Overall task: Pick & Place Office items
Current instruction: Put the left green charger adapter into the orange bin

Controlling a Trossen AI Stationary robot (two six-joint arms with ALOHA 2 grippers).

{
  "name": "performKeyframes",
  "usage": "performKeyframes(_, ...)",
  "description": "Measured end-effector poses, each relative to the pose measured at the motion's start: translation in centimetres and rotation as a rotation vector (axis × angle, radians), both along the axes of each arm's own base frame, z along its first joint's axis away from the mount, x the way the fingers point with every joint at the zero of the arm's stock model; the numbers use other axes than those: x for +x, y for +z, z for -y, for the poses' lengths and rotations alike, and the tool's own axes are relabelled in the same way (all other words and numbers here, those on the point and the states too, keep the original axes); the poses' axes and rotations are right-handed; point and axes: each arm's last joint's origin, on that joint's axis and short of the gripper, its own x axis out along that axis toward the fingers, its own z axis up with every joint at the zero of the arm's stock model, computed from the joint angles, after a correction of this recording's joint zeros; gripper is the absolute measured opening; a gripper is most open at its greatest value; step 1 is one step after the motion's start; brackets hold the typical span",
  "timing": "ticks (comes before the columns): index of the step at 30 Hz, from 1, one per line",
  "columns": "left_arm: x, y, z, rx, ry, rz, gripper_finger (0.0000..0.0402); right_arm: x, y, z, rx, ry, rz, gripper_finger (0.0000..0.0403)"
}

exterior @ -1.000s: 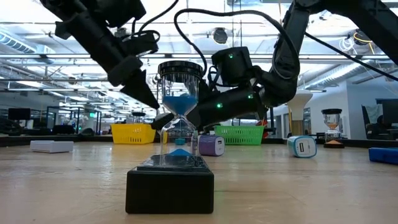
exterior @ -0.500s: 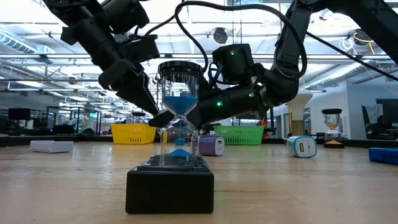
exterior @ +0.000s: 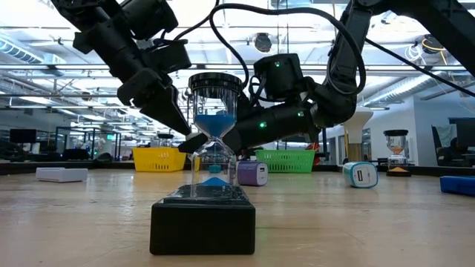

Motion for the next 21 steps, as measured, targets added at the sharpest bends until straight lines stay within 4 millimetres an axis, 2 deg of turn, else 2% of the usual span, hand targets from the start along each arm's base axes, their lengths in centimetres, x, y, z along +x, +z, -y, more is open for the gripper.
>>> performKeyframes(6, 0.0, 0.01, 0.0, -0.02, 0.019, 0.006, 0.0077, 0.0, 0.0, -0.02, 0.0, 0.002, 0.0, 0.0134)
performKeyframes(15, 0.08, 0.11, 0.1, -0.039, 0.014, 0.017, 0.0158, 0.05, 0.06, -0.12, 0.022, 0.01, 0.004, 0.0134)
performKeyframes(18, 0.08, 0.1, 0.1, -0.039, 0.015, 0.017, 0.0158, 0.05, 0.03, -0.12, 0.025, 0.009, -0.001, 0.0134)
performKeyframes(21, 0.08, 0.1, 0.09, -0.04, 0.017, 0.017, 0.0137, 0.05, 0.01, -0.07, 0.025, 0.004, -0.002, 0.0134)
